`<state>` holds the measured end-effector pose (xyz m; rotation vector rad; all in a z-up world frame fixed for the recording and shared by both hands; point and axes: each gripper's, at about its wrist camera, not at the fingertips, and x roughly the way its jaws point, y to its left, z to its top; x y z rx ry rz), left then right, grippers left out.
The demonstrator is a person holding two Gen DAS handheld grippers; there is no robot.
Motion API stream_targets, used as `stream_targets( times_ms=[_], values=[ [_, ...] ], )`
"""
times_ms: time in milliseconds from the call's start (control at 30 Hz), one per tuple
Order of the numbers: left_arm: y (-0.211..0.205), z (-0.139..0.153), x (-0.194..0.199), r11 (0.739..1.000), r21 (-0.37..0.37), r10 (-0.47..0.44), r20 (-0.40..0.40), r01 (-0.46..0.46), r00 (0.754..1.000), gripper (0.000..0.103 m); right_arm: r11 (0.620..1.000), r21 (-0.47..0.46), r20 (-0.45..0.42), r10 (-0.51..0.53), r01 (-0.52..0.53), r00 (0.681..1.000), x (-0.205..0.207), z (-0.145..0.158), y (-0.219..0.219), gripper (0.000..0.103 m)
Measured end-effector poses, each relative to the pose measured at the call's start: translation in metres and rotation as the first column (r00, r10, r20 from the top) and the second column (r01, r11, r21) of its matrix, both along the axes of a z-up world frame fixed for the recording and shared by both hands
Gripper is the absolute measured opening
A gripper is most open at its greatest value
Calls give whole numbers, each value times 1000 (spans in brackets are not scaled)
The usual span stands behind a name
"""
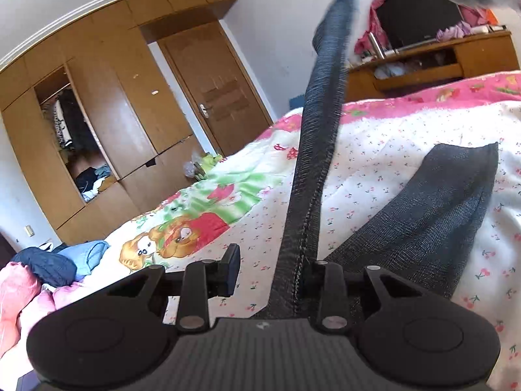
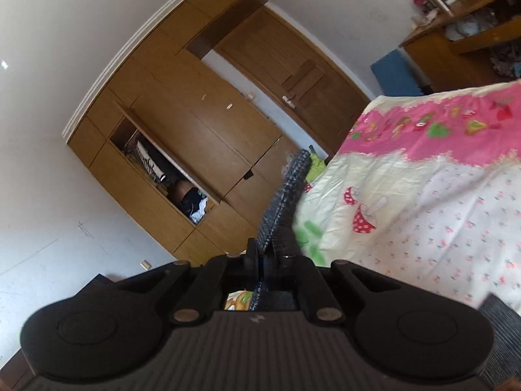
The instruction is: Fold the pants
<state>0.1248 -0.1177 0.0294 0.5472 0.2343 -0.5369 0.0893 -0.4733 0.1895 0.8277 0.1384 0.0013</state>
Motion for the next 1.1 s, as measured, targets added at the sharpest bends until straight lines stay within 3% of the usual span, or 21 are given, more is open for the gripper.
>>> stream_targets(
  times_ms=[100,167,233,267,333,500,633,800,867,967,1033,1100],
  values=[
    [-1,-24,-1,999,46,-20,-80,23,997,47,992,72,-169,-90,104,981,-26,-64,-21,4],
    [-7,-44,-3,993,101,-39,-133,53,990,47,979,84,-349,-147,187,926,-36,-124,-39,4],
    [-15,-60,-8,983,159,-67,-177,95,982,49,959,81,-491,-200,273,848,-44,-176,-55,4],
    [-20,-65,-13,976,186,-78,-177,112,981,49,950,92,-535,-206,300,819,-48,-196,-61,4],
    [-26,-72,-22,962,237,-101,-152,136,983,48,941,140,-547,-187,309,816,-57,-219,-66,4],
    [-34,-74,-18,958,251,-105,-151,141,983,48,956,134,-498,-162,260,852,-53,-214,-67,9],
    [-38,-74,-22,952,275,-106,-130,138,986,49,963,112,-500,-160,246,851,-43,-207,-71,6],
    [-34,-62,-16,970,233,-60,-65,73,996,49,967,123,-341,-172,225,924,-49,-176,-69,5],
    [-34,-64,-21,961,261,-78,-46,87,996,49,970,79,-391,-182,229,902,-48,-181,-68,5],
    [-29,-75,-28,947,292,-106,-98,131,989,49,976,-5,-556,-185,220,810,-46,-205,-66,10],
    [-25,-81,-35,942,313,-101,-89,124,991,49,970,14,-537,-198,243,820,-61,-207,-66,11],
    [-19,-78,-40,943,312,-93,-90,117,992,49,962,-24,-531,-243,272,812,-71,-196,-65,16]
  ],
)
